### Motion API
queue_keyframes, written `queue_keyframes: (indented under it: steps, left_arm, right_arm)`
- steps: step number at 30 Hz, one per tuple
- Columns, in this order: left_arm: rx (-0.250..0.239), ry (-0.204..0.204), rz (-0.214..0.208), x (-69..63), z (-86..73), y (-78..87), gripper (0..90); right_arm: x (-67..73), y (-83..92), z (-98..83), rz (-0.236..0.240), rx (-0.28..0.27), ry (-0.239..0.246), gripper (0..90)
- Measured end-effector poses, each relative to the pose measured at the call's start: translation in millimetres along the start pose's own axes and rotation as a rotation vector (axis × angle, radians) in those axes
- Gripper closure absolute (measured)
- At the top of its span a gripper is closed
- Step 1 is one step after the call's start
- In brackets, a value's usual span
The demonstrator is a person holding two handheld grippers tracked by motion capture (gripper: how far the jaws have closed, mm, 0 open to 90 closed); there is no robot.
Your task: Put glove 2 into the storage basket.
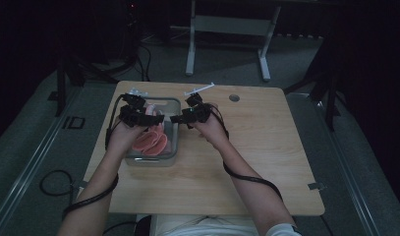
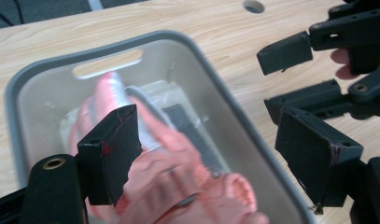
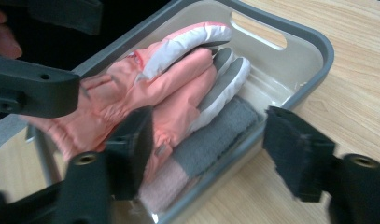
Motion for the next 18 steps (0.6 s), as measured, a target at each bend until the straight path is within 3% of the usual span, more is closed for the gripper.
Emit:
queue_keyframes:
  steps: [8,18]
  left_arm:
    - [0.006,-0.089,-0.024,-28.0,11.6,-8.8,9.4]
    - [-0.038,-0.181,-0.078,-67.9,21.4,-23.9,12.3]
  right_arm:
    - [-18.0,31.8,-11.7,0.004,-0.052,0.0,24.0]
    - [-36.1,56.3,-30.4,-0.028,-0.081,0.043,17.2]
Point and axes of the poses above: each handheld gripper's, and its own axes: y roughly backward along the jaws, z roughly out of its top, x roughly to its left, the point moved 6 cm from there along -y, roughly forward along the jaws, and after that the axes turned 10 degrees about -y, right-handed, at the moved point
